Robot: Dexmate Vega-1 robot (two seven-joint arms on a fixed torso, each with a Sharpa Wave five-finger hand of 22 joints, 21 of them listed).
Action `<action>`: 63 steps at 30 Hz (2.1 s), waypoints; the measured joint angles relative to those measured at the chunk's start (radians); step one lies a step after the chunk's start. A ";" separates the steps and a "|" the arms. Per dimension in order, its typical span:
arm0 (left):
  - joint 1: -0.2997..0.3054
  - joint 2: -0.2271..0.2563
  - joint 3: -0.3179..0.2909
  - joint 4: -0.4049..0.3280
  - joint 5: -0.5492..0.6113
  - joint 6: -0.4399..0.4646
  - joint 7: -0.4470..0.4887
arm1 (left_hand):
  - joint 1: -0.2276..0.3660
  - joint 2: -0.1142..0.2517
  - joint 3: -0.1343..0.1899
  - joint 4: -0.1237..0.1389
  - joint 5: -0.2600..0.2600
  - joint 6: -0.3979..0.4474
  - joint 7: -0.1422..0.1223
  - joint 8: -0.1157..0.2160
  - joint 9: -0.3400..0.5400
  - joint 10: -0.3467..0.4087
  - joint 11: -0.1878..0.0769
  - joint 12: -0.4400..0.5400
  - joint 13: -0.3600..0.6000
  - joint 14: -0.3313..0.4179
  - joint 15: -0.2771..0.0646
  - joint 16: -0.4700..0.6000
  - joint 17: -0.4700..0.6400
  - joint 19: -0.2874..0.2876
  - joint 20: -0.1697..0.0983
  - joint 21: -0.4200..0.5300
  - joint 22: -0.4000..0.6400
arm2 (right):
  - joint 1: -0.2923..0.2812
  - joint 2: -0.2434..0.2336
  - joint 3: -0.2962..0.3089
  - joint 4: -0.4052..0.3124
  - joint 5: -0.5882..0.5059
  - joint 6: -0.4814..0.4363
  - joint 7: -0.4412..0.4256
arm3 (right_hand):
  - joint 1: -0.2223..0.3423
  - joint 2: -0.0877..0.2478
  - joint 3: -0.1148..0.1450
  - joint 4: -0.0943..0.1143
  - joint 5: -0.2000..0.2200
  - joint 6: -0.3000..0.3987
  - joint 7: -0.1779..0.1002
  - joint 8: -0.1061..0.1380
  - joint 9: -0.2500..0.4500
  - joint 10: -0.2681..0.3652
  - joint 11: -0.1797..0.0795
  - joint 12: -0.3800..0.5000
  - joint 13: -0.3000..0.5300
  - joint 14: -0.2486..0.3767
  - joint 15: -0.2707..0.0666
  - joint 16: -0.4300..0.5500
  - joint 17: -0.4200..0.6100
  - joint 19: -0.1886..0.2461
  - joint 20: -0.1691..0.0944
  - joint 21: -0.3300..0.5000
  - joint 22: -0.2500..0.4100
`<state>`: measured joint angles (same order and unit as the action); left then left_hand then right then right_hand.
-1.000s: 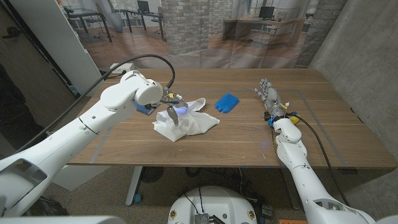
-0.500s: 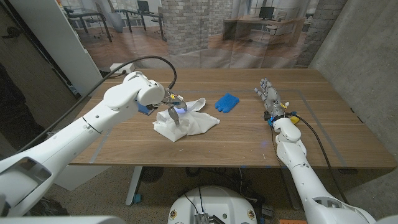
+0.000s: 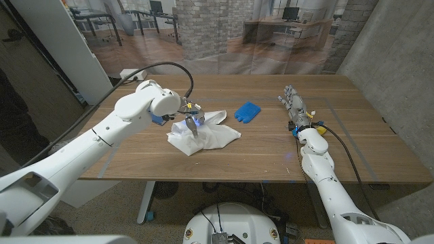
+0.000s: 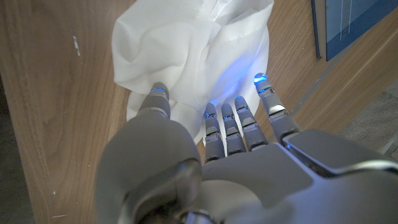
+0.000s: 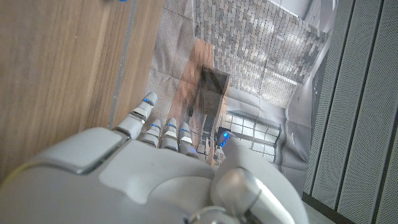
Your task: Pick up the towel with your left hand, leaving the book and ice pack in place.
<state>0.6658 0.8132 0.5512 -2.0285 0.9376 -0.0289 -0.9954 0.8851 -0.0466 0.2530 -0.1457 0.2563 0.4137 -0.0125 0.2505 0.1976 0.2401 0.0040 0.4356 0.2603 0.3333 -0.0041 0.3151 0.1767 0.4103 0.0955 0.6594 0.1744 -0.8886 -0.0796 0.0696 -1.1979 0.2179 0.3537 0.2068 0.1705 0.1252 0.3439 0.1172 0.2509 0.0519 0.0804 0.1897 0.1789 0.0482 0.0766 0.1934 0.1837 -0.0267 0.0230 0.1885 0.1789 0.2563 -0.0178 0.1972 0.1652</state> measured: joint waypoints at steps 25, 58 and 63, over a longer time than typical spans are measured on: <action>0.118 0.008 -0.018 0.046 0.037 -0.012 0.312 | 0.471 0.073 0.111 -0.027 -0.067 0.461 0.071 0.375 0.244 0.619 -0.087 0.083 0.109 0.771 -0.147 0.091 0.038 0.526 -0.229 0.244 0.019 | 0.022 -0.008 0.001 0.027 -0.016 0.006 -0.013 | 0.000 0.000 0.000 0.000 0.000 0.000 0.000 0.000 0.000 0.006 0.002 0.000 0.000 0.011 0.000 0.000 0.000 0.009 0.009 0.000 0.000; 0.166 0.022 -0.081 0.007 0.031 -0.009 0.484 | 0.492 0.052 0.098 -0.012 -0.014 0.539 0.047 0.449 0.209 0.700 -0.062 0.160 0.243 0.812 -0.105 0.163 0.077 0.527 -0.227 0.366 0.021 | 0.050 -0.019 -0.008 0.051 -0.030 0.023 -0.010 | 0.000 0.000 0.000 0.000 0.000 0.007 0.000 0.000 0.000 0.009 0.002 0.000 0.000 0.011 0.000 0.000 0.000 0.013 0.005 0.000 0.000; 0.181 0.025 -0.099 -0.014 0.031 -0.002 0.494 | 0.498 0.047 0.098 -0.012 -0.011 0.544 0.049 0.449 0.202 0.701 -0.063 0.160 0.243 0.812 -0.105 0.163 0.098 0.527 -0.227 0.373 0.021 | 0.050 -0.020 -0.009 0.046 -0.032 0.026 -0.009 | 0.000 0.000 0.000 0.000 0.000 0.007 0.000 0.000 0.000 0.009 0.002 0.000 0.000 0.014 0.004 0.000 0.000 0.013 0.005 0.000 0.000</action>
<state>0.8467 0.8377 0.4524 -2.0423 0.9684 -0.0308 -0.5015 1.3827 0.0004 0.3509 -0.1575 0.2448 0.9577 0.0363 0.6999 0.3995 0.9410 -0.0591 0.5958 0.5035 1.1453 -0.1095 0.4782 0.2743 0.9377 -0.1317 1.0320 0.1951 -0.8384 -0.0993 0.0610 -1.1515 0.1862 0.3793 0.1973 0.1705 0.1252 0.3439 0.1172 0.2509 0.0592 0.0803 0.1897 0.1789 0.0573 0.0785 0.1934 0.1837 -0.0122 0.0268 0.1885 0.1789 0.2689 -0.0125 0.1972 0.1652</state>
